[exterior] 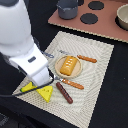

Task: Interact with the objects in diverse but meaningful ways.

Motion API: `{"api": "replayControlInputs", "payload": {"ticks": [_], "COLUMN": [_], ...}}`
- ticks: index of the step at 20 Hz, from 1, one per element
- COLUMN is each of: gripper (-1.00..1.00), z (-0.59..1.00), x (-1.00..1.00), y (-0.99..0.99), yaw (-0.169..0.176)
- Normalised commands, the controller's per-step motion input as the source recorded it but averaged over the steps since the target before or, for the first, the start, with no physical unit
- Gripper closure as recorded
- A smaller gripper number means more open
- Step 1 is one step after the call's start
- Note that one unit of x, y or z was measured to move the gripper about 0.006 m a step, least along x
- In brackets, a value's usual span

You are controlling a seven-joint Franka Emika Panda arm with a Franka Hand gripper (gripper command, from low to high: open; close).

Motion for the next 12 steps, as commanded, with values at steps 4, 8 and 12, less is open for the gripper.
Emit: {"api": "replayControlInputs", "payload": {"ticks": [4,8,12], "gripper": [-1.00,-1.00,-1.00], "z": [0.27,0.09,-0.01], "x": [-0.66,-0.70,-0.74], "y": [0.32,0.33,0.28], "yaw": [0.003,0.000,0.000]}}
